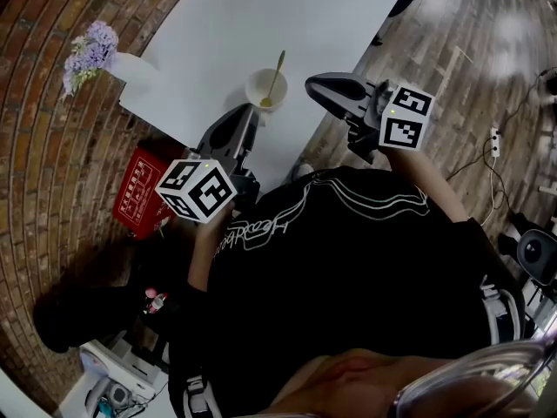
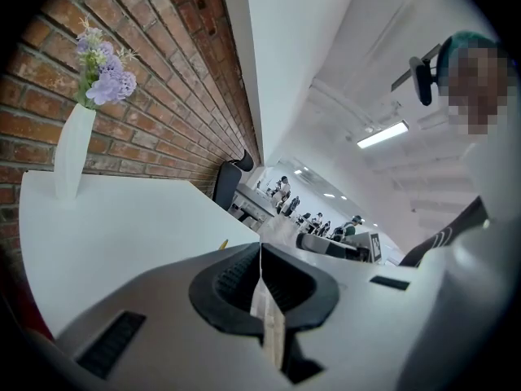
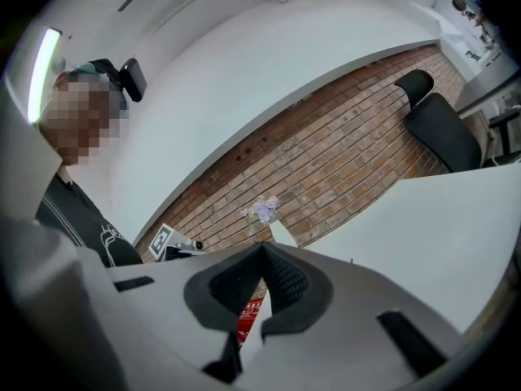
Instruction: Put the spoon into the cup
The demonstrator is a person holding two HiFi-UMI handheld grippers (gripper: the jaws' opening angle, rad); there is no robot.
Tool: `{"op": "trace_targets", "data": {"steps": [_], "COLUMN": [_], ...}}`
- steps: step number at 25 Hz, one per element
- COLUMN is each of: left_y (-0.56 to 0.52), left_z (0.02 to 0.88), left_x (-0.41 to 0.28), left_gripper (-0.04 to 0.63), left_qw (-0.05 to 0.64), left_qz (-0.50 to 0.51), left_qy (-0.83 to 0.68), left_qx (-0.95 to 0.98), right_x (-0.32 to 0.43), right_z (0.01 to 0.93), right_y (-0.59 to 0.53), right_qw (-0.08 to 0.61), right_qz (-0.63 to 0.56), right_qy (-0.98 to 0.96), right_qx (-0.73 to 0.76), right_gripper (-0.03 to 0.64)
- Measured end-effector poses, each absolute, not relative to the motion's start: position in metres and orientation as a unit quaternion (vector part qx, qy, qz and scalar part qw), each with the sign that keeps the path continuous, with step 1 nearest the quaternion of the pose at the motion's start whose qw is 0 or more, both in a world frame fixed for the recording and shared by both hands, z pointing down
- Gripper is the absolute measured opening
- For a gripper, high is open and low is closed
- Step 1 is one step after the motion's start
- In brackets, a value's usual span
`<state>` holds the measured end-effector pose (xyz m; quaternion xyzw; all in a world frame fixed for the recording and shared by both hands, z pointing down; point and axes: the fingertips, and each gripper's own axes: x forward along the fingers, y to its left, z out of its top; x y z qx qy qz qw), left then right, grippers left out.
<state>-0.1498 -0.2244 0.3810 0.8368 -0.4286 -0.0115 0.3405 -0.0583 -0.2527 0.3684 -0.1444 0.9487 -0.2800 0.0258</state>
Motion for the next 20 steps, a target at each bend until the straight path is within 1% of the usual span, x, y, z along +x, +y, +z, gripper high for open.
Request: {"op": "trace_targets", "data": {"steps": [20], "left_y": [-0.2238], "left_z": [0.3845], "left_x": [-0.1577], "left_gripper": [0.008], "left_qw": [0.343], "left_qz": [-0.011], "left_qy": [-0.430], "left_qx": [0.835], "right_x": [-0.0624], "right_z": [0.3756], "right_y": [-0.2571], "right_qw": [0.025], "right_qz": [-0.285], "right_qy": [0.945], "right_qx": [-0.159], "right_gripper": [-0.003]}}
